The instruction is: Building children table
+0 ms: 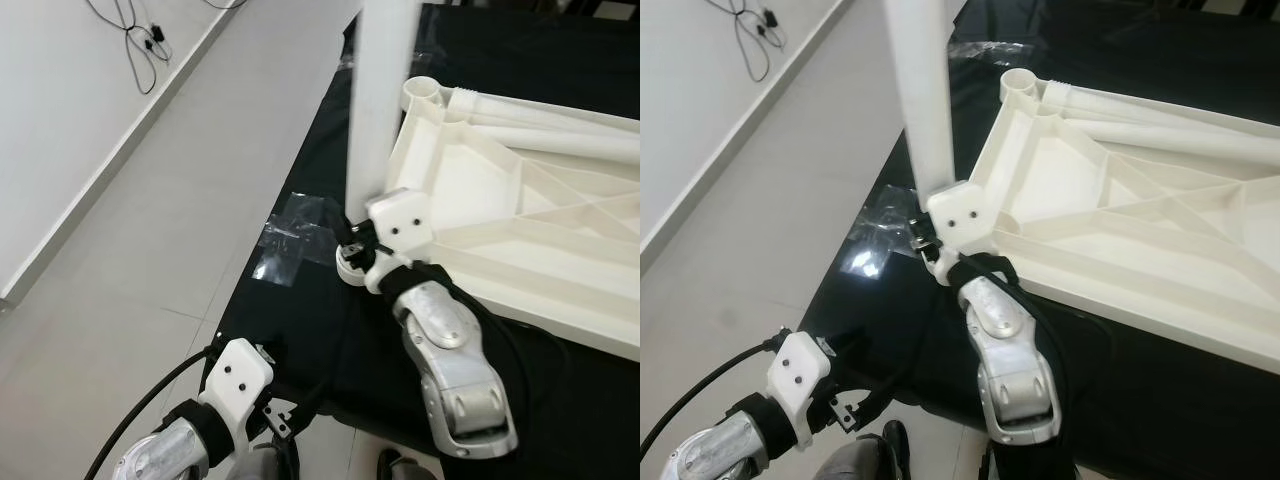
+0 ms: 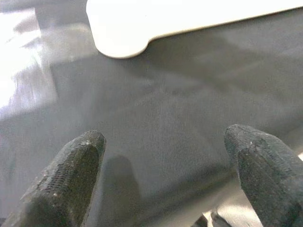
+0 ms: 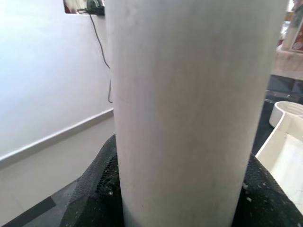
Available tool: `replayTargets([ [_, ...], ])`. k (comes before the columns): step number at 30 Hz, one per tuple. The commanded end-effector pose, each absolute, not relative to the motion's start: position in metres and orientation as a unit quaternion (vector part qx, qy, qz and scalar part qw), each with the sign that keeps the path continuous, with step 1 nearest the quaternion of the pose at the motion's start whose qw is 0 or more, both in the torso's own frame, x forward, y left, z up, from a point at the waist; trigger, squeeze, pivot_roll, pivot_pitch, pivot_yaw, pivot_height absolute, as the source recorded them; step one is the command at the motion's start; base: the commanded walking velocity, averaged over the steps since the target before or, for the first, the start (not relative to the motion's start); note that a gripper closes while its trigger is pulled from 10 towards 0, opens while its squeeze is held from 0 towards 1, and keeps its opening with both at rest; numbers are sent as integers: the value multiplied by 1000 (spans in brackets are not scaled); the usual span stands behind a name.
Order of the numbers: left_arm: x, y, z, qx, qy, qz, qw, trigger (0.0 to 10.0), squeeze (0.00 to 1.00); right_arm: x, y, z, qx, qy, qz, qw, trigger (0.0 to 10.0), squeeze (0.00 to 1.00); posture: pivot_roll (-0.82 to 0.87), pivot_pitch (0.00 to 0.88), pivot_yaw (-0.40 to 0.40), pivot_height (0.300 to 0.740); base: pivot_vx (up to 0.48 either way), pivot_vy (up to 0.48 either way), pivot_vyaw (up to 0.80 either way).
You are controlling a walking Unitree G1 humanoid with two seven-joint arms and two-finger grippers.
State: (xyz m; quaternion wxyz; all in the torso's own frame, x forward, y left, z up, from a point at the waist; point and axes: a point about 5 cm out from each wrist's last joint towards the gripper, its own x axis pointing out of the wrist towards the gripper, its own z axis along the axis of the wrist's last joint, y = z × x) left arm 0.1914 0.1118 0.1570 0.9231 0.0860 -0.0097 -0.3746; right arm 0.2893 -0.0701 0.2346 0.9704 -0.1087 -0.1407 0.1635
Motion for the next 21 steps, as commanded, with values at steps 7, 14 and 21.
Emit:
replayTargets([
  [7, 190, 114, 147, 95, 9, -375, 922, 10000, 0, 305, -84, 196, -123, -20, 105, 987, 10000, 0, 24, 293, 54, 740, 0, 0, 0],
  [14, 198, 116, 147, 99, 6, -362, 927, 10000, 0, 313, -93, 192, -30, -10, 98, 995, 10000, 0, 24, 287, 55, 740, 0, 0, 0],
  [21, 200, 116, 147, 100, 3, -363, 926, 10000, 0, 323, -92, 249, 106, -130, 273, 947, 10000, 0, 26, 286, 59, 740, 0, 0, 0],
])
